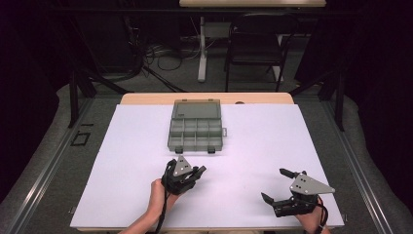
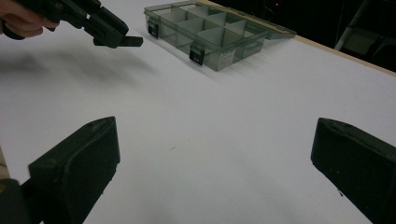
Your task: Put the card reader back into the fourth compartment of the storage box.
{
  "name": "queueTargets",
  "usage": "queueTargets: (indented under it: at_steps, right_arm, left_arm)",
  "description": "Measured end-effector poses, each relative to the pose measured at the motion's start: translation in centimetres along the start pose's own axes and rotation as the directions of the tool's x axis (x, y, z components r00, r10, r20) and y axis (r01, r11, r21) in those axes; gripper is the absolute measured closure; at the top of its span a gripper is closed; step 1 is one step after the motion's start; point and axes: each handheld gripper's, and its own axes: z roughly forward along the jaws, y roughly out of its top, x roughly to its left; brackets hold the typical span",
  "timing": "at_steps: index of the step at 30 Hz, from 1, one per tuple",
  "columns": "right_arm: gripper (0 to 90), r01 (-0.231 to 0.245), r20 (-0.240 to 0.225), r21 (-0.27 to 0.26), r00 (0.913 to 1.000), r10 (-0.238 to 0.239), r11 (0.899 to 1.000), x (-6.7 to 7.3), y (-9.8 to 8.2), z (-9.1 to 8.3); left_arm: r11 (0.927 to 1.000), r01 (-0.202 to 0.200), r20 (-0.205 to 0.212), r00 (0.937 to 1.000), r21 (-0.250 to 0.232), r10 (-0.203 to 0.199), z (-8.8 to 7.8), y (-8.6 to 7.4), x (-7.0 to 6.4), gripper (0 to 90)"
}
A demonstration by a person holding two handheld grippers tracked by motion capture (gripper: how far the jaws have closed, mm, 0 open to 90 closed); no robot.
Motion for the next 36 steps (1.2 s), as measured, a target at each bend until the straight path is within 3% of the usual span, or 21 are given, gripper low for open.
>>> queueTargets:
  at_steps: [36]
  right_arm:
    - [0.8,-0.006,0.002,0.004,1.0,0.006,1.0,-0.1,-0.1,0.1]
  left_arm:
    - [0.9984,0.005,-0.056,0.9984,-0.056,-0.008,-1.1,1.1,1.6,73.8]
